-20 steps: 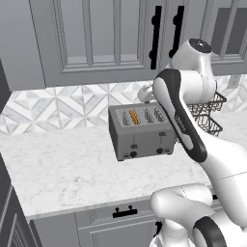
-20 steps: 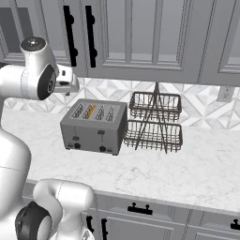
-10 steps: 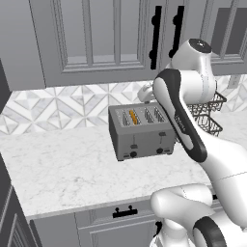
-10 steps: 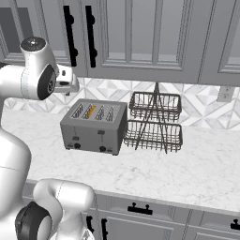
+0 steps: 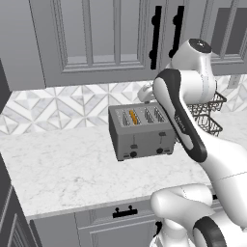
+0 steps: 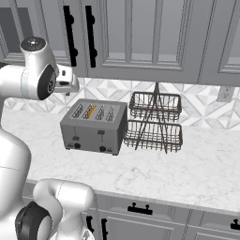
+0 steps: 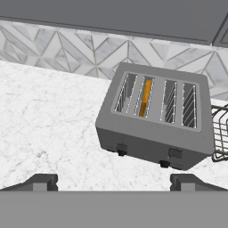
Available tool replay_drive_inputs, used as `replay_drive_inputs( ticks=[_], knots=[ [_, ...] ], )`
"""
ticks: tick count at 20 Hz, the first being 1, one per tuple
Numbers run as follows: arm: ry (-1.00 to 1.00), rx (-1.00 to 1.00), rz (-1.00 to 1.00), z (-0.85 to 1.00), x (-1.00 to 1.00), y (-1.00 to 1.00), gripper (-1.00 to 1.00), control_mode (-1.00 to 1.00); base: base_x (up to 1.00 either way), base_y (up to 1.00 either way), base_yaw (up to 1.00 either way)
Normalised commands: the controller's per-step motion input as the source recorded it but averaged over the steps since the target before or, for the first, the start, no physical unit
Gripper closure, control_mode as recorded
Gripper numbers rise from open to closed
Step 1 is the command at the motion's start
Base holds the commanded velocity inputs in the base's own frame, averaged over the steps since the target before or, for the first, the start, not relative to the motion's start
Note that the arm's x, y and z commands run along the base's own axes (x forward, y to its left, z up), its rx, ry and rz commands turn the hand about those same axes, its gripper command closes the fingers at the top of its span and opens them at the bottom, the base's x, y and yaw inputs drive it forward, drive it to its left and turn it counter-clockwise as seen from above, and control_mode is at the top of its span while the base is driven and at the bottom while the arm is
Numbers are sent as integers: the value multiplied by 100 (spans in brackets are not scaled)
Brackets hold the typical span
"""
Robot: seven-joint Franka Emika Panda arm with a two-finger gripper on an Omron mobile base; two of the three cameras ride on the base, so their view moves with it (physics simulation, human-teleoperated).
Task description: Start the toaster. Once the lever pops up, take the bread to the plate on the dining counter.
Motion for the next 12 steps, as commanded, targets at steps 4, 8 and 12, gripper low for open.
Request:
replay_drive_inputs(
  ticks=[4, 8, 12],
  knots=[
    [0, 0, 0, 0, 0, 0, -100, -100, 0, 0, 0],
    [0, 0, 0, 0, 0, 0, -100, -100, 0, 0, 0],
    [0, 0, 0, 0, 0, 0, -100, -100, 0, 0, 0]
  ],
)
